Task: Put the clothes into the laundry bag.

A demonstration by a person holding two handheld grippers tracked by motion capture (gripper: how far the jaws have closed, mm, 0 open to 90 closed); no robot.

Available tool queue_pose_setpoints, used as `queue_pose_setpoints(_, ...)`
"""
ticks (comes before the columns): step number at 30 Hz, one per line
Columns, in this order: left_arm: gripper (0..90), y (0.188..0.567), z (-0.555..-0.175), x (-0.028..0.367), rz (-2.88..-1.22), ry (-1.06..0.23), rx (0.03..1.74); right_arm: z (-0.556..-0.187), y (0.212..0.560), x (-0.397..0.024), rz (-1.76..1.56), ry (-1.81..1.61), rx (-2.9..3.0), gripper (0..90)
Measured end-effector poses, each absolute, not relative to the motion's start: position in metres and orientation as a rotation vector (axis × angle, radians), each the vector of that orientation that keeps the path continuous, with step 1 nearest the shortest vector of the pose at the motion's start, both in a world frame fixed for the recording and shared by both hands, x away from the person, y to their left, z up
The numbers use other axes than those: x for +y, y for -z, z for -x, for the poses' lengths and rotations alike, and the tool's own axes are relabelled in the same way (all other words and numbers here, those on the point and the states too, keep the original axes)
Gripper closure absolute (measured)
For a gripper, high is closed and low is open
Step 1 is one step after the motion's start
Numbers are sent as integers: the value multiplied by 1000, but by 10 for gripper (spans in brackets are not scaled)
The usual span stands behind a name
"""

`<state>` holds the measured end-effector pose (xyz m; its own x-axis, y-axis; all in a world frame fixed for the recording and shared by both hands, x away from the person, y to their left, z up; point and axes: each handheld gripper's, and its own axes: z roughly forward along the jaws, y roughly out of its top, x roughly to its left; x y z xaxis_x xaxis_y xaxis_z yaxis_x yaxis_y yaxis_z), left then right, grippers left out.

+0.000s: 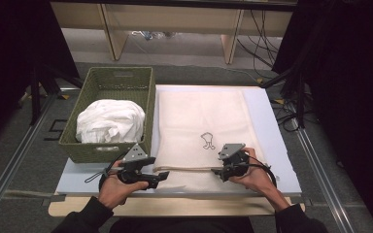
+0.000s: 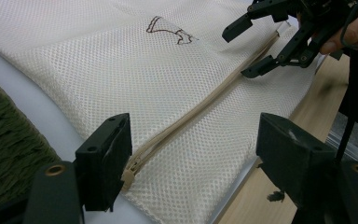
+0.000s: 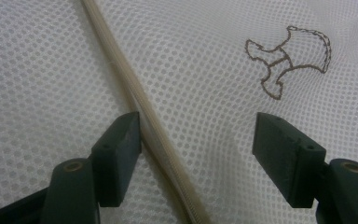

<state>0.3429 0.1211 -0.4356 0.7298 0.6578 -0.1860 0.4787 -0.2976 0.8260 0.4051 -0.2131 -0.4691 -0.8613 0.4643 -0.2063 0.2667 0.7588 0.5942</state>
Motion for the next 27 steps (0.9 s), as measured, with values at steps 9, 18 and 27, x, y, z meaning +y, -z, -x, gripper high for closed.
queue_pose_setpoints(9, 261, 437, -345, 121, -1970, -222, 863, -410, 473, -205, -537, -765, 2609, 320)
queue_pose_setpoints(18, 261, 440, -343, 120, -1988, -231, 854, -414, 471, -202, -520, -733, 2569, 340)
queue_pose_setpoints(27, 261, 439, -343, 120, -1981, -218, 852, -420, 466, -198, -504, -718, 2527, 450)
